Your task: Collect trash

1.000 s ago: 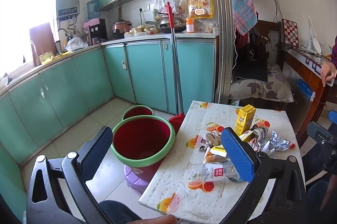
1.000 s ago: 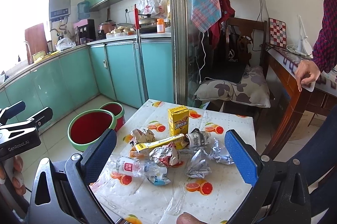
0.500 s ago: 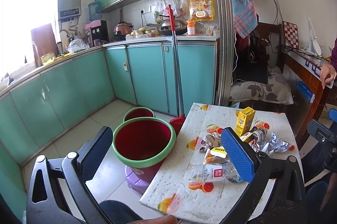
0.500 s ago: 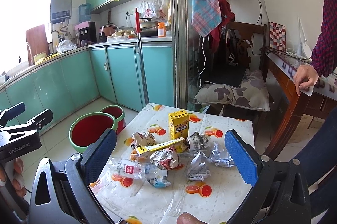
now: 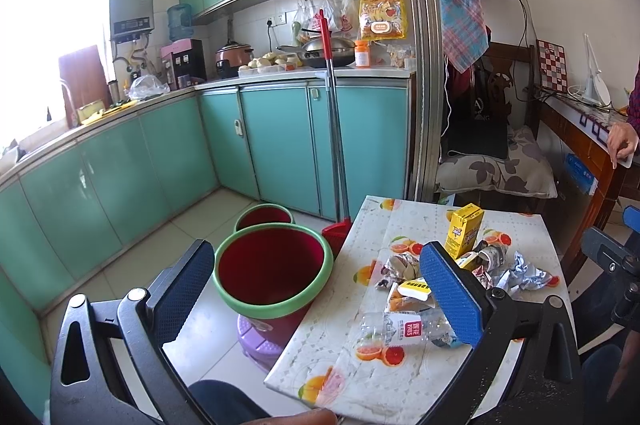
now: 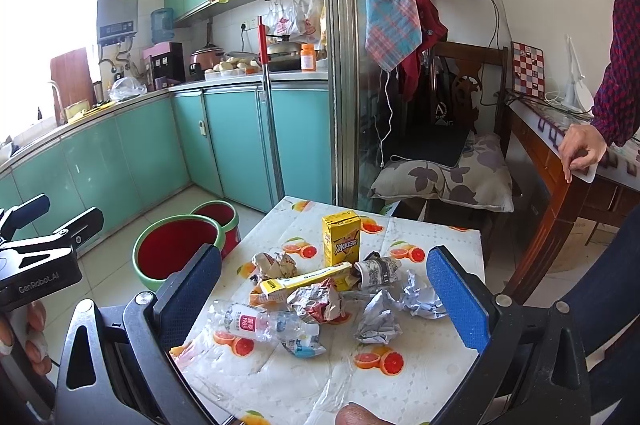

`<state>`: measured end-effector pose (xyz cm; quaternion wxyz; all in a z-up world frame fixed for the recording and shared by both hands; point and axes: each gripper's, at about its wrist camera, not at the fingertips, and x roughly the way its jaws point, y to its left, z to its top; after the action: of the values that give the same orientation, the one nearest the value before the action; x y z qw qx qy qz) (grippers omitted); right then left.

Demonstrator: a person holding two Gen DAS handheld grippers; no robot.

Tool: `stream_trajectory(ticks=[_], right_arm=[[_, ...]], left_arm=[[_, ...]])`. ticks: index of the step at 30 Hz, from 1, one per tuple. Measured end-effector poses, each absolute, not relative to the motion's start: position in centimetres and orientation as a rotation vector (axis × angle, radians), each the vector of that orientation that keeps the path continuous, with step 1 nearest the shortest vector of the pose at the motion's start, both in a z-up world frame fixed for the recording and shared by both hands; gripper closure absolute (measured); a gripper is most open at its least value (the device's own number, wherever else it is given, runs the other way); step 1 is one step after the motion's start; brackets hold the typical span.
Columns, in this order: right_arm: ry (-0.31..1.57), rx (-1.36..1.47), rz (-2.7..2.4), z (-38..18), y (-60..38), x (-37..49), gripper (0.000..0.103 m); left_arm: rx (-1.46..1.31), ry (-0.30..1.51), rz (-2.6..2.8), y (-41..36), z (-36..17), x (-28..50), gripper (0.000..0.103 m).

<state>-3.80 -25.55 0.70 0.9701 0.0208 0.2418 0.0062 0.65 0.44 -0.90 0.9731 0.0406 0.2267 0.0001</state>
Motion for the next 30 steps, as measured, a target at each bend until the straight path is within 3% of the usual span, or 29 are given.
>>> stream_trajectory(ticks=[30], right_arm=[[0.486,0.039,0.028,0.42,-24.88,-3.59,0.0]], left_arm=[[0.078,0.456,0.007,0.61,-0.67,0.34,0.0]])
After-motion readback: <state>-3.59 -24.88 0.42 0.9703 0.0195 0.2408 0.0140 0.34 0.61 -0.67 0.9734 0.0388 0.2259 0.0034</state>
